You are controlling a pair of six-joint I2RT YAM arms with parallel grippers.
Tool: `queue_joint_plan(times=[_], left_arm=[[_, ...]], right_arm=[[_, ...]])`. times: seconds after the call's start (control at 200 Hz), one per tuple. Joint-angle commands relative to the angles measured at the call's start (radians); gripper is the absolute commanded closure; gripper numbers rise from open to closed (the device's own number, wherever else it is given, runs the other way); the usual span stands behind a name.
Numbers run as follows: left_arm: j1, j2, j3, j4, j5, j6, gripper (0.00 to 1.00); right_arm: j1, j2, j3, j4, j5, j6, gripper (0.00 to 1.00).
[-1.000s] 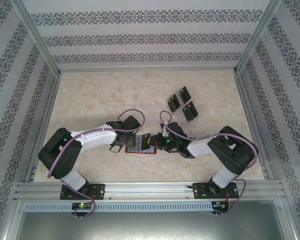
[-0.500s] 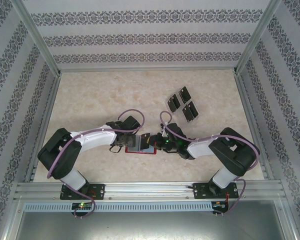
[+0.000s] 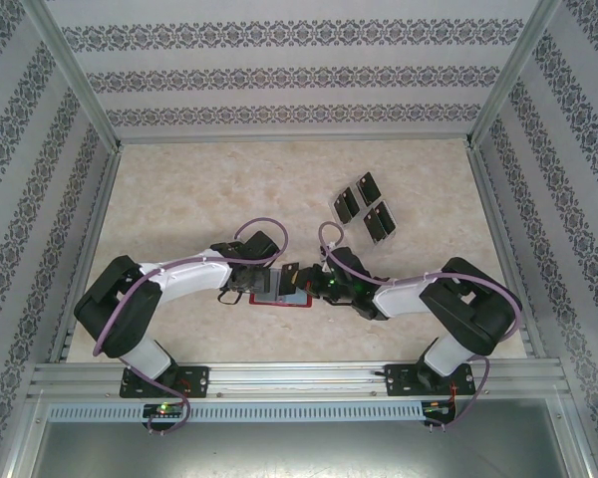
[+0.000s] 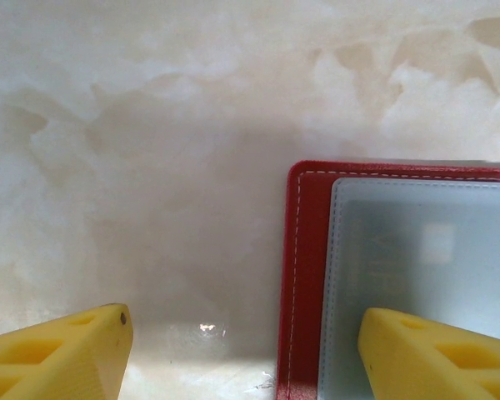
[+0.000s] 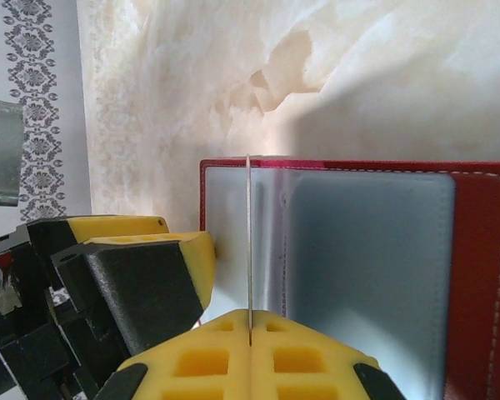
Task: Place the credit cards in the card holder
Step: Insert the credit card into the card slot.
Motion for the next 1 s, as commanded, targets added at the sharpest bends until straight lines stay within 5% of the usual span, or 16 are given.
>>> queue_joint_plan(times=[0.0, 0.994], left_arm=[[-0.010, 0.021, -0.042, -0.041, -0.004, 0.016, 0.26], [-0.010, 0.021, -0.044, -0.040, -0.004, 0.014, 0.26]], right_arm=[[0.012, 0.000, -0.015, 0.014, 0.038, 0.012, 1.00], [0.039, 0.023, -0.006, 0.042, 0.018, 0.024, 1.00]])
